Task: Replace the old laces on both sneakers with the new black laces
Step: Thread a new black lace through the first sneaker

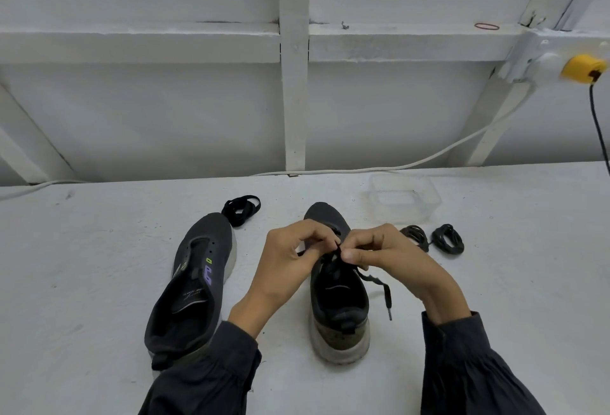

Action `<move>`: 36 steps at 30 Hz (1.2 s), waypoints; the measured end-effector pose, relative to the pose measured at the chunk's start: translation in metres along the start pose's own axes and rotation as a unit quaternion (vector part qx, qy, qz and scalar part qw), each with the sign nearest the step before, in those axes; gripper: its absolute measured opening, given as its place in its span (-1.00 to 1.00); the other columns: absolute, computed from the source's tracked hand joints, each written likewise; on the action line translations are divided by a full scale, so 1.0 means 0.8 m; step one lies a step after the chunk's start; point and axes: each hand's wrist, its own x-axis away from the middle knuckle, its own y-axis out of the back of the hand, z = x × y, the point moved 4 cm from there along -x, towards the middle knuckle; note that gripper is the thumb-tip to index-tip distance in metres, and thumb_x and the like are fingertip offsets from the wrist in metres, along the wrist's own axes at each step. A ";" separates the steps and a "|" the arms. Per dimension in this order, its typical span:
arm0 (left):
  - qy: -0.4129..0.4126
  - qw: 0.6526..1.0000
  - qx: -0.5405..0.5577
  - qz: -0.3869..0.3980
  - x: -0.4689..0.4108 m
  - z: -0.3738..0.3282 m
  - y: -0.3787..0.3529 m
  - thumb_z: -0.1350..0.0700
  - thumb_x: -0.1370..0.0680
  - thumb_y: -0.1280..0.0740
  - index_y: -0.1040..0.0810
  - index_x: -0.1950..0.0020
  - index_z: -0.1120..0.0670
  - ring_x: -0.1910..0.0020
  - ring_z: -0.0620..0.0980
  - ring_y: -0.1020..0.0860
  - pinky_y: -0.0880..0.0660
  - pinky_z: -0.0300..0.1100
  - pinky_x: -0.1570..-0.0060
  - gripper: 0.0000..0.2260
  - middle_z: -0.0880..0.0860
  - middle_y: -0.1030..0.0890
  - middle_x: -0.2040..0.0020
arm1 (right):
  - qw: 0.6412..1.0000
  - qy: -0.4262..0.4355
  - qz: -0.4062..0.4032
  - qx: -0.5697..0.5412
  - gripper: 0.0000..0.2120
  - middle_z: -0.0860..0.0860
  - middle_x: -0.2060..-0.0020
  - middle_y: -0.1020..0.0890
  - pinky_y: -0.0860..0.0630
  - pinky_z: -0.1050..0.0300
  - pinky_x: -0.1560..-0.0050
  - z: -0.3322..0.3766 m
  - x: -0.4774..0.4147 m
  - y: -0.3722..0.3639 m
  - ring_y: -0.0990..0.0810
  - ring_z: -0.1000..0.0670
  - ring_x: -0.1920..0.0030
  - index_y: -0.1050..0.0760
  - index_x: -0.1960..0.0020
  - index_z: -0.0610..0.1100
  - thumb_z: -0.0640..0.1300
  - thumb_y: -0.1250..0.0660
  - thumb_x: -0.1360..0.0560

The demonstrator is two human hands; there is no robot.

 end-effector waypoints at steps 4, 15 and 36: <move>-0.012 1.000 0.006 -0.026 0.003 0.008 0.001 0.26 -0.48 -0.43 -0.65 0.02 0.08 -0.12 0.00 -0.60 -0.55 -0.04 -0.13 -0.87 -0.10 -0.62 -0.05 | 0.990 0.004 -0.012 -0.137 -0.59 -0.17 0.22 -0.45 -0.33 0.22 0.18 -0.005 -0.003 -0.004 -0.34 -0.07 0.24 -0.57 0.16 -0.35 0.03 -0.53 -0.38; -0.031 0.989 0.053 -0.132 0.023 -0.002 0.003 0.18 -0.45 -0.48 -0.66 0.06 0.02 0.15 -0.05 -0.61 -0.52 -0.27 0.08 -0.90 -0.12 -0.65 0.14 | 0.981 0.010 -0.061 -0.186 -0.91 0.03 0.41 -0.54 -0.32 0.32 0.32 -0.001 -0.005 -0.007 -0.40 0.14 0.42 -0.66 0.19 -0.21 -0.21 -0.39 -0.37; 0.351 0.742 0.445 -0.359 0.084 0.096 -0.011 0.26 -0.61 -0.26 -0.52 0.01 0.20 0.17 -0.08 -0.63 -0.62 -0.26 0.13 -0.94 0.07 -0.57 0.11 | 0.971 -0.082 -0.226 -0.013 -0.92 -0.06 0.50 -0.44 -0.36 0.24 0.28 -0.069 0.041 0.057 -0.35 0.02 0.42 -0.70 0.17 -0.21 -0.26 -0.44 -0.47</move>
